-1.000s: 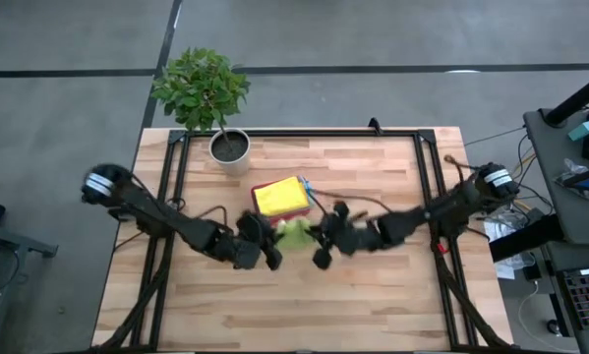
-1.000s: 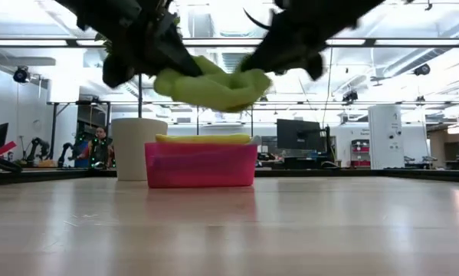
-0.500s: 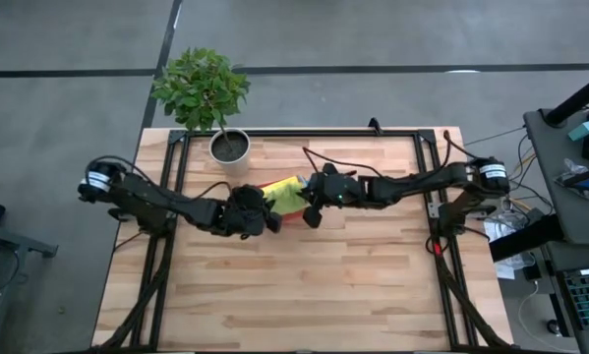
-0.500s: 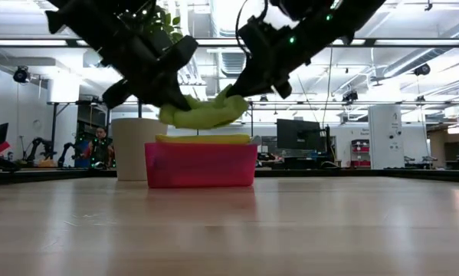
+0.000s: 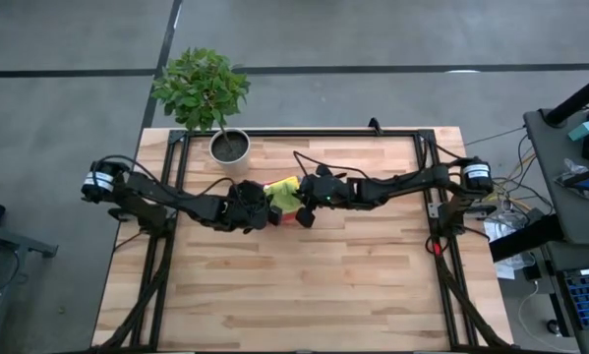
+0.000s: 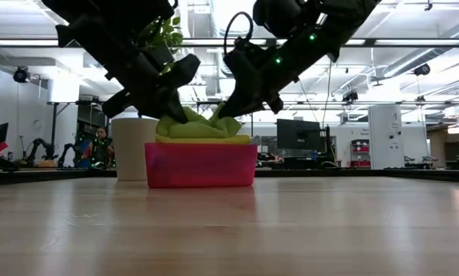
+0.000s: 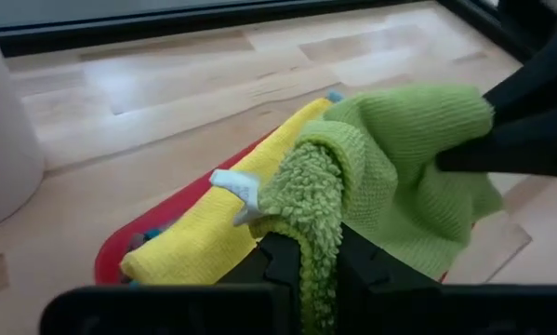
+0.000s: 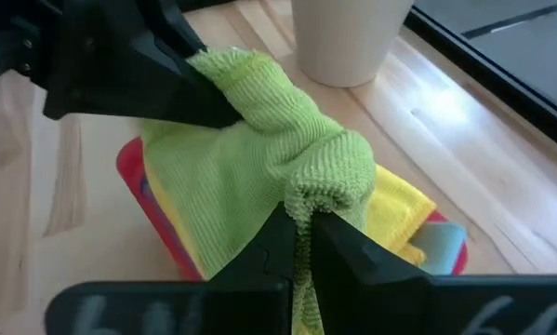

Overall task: Fold microfiber towels
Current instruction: Put the folded green microfiber cloth into the pink bin

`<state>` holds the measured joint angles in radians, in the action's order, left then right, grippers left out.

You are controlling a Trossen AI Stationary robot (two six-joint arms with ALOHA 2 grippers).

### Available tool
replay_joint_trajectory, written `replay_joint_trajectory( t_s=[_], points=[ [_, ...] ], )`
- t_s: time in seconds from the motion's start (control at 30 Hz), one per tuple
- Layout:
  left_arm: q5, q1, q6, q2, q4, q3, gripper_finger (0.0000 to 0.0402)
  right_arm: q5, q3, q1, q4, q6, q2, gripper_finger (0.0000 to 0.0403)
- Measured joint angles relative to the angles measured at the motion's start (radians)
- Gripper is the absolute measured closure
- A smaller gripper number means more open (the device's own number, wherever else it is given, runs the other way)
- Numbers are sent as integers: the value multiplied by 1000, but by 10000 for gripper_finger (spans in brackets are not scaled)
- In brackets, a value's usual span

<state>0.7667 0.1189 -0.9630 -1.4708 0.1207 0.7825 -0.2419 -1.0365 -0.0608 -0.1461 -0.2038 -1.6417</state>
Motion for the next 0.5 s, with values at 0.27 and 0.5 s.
replay_joint_trajectory(
  t_s=[0.27,0.5],
  points=[
    [-28,0,-3,0,33,-1,354,-39,-6,1,14,5,-3,355],
    [-53,1,0,1,57,-1,284,-47,-7,-6,51,-7,1,315]
  ],
)
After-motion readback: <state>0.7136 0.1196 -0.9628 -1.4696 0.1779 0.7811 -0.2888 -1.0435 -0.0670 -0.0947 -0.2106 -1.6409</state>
